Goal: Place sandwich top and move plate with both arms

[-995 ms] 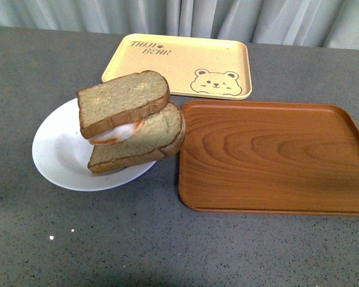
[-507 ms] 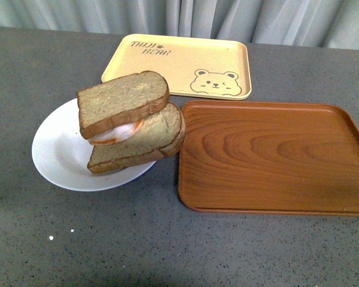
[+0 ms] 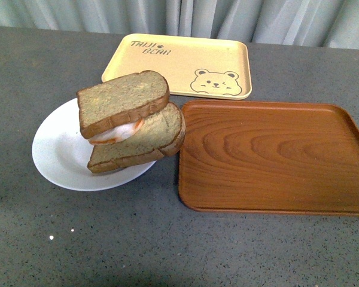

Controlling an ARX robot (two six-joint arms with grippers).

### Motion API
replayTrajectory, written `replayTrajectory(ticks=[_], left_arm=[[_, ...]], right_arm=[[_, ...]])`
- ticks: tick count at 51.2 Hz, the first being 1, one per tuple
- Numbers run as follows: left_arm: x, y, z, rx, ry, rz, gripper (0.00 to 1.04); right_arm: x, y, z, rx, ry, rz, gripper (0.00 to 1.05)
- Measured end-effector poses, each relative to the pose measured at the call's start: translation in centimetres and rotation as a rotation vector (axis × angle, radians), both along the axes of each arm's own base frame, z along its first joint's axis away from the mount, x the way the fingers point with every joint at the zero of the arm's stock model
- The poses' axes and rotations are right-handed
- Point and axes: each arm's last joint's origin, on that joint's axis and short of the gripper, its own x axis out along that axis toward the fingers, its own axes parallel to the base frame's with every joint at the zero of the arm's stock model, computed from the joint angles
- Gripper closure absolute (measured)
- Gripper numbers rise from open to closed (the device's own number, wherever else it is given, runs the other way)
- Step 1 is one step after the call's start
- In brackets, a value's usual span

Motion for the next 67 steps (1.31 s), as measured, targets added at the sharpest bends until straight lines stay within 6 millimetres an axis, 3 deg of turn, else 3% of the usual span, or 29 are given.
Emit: replayTrajectory(ticks=[6,18,26,37,50,67], left_arm=[[0.8,-0.4,0.5,-0.293,0.36,-0.238,0.09],[6.0,-1.1,1.9,-0.494,0.451,-0.243,0.09],[9.7,-1.0,0.4,-0.59,0.488,-0.195,0.09],[13.7,-0.8,-3.8,-0.73,0.553,-0.098,0.09],[15.7,-0.8,-7.7,-0.807,0.619,0.004,0.09],[17.2,-1.5,-11.2,-0.893,0.663,0.081,0.09]], right_arm=[[0.0,0.0,0.0,0.0,0.0,0.002,0.42],[0.0,0.0,0.0,0.0,0.0,0.002,0.08],[0.0,0.0,0.0,0.0,0.0,0.002,0.09],[0.0,0.0,0.0,0.0,0.0,0.002,0.09],[0.0,0.0,0.0,0.0,0.0,0.002,0.09],[0.0,0.0,0.0,0.0,0.0,0.002,0.09]])
